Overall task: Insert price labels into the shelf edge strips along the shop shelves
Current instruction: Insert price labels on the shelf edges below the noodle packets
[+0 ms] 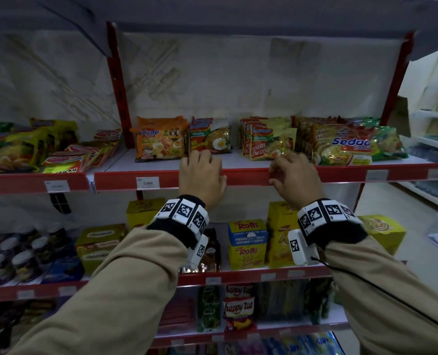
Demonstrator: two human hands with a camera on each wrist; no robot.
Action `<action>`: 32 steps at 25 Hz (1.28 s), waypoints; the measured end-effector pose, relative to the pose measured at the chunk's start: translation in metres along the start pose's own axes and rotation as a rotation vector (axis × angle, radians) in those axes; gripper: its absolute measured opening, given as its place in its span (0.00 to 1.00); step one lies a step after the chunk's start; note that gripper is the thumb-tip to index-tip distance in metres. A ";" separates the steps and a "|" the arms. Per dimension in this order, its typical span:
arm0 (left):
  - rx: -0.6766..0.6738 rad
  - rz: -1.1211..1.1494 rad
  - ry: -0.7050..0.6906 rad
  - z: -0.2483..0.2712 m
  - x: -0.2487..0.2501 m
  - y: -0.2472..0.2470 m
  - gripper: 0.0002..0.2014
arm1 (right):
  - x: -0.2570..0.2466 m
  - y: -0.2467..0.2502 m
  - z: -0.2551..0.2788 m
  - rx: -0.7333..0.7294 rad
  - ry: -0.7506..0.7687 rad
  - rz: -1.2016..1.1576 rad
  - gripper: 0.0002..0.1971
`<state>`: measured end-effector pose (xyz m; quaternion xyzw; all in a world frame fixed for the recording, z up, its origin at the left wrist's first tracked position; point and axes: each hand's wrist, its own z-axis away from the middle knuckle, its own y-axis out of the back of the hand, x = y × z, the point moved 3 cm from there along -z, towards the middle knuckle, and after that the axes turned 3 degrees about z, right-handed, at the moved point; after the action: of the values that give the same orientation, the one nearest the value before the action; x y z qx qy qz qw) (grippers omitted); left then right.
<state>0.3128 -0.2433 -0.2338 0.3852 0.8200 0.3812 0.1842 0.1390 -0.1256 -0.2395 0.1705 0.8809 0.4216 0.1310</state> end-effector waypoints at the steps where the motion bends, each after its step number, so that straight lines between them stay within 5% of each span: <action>1: -0.010 0.016 -0.039 -0.002 0.012 -0.004 0.15 | 0.009 0.002 0.001 0.002 -0.012 0.013 0.13; 6: -0.101 0.094 -0.223 -0.011 0.080 -0.028 0.24 | 0.052 0.011 0.006 0.024 -0.028 0.062 0.15; 11: -0.078 0.133 -0.256 -0.015 0.112 -0.037 0.25 | 0.072 0.008 0.006 0.040 0.028 -0.025 0.14; 23: -0.034 0.220 -0.113 -0.021 0.132 -0.042 0.16 | 0.085 0.000 0.010 0.037 0.155 -0.044 0.11; 32: 0.068 0.285 -0.047 -0.024 0.142 -0.041 0.09 | 0.088 0.001 -0.001 -0.106 0.076 -0.184 0.07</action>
<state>0.1881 -0.1627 -0.2509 0.5128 0.7648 0.3662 0.1342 0.0591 -0.0893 -0.2457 0.0653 0.8737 0.4599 0.1445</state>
